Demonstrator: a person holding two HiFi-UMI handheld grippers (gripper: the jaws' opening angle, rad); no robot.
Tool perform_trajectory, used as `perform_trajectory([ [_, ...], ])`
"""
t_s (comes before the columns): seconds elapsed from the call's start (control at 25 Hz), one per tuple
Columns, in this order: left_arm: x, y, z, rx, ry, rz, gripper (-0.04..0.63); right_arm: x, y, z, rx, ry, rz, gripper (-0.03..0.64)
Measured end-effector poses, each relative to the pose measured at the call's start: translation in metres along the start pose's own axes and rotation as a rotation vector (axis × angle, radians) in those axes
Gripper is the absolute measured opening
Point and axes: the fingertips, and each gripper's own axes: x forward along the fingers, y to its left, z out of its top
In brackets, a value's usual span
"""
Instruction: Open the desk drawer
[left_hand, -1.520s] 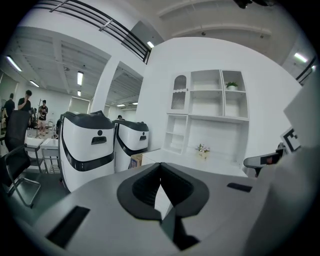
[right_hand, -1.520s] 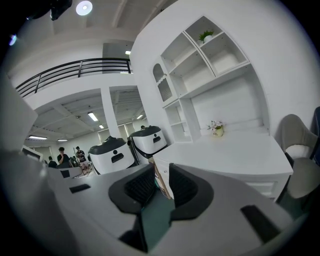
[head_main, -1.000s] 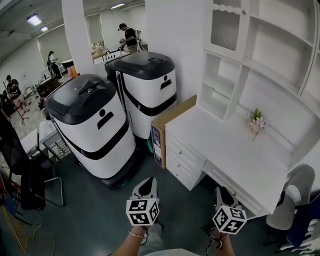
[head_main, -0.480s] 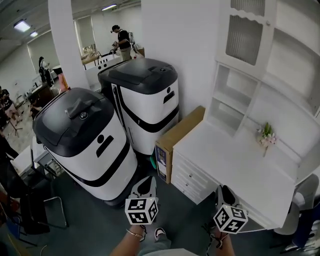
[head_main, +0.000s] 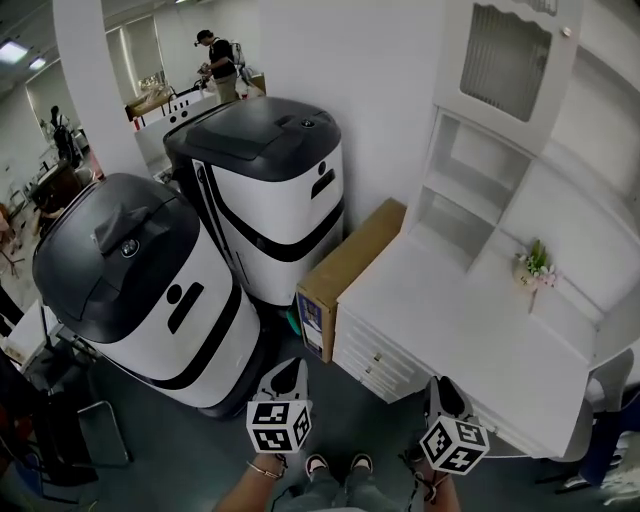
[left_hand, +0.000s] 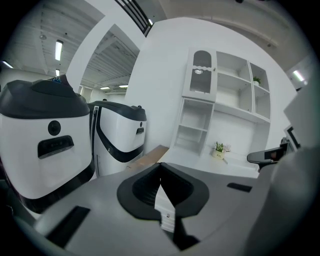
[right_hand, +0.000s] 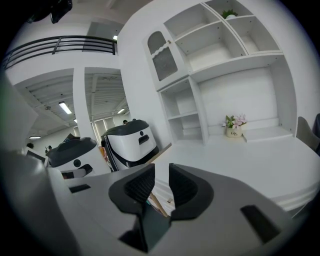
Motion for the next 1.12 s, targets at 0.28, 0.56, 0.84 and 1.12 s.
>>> perform_trajectory([
  [0.28,0.000,0.015,-0.008,-0.013,0.012,0.053,0.017,0.031,0.015,-0.007,-0.020,0.041,0.055,0.098],
  [0.56,0.001,0.031,-0.041,-0.046,0.053,0.111,0.017,0.054,0.017,-0.029,-0.032,0.094,0.083,0.101],
  [0.84,0.016,0.054,-0.119,-0.043,0.126,0.148,0.017,0.085,0.013,-0.113,-0.021,0.214,0.099,0.103],
  [1.12,0.036,0.095,-0.228,-0.075,0.198,0.197,0.017,0.128,0.005,-0.217,-0.029,0.315,0.091,0.104],
])
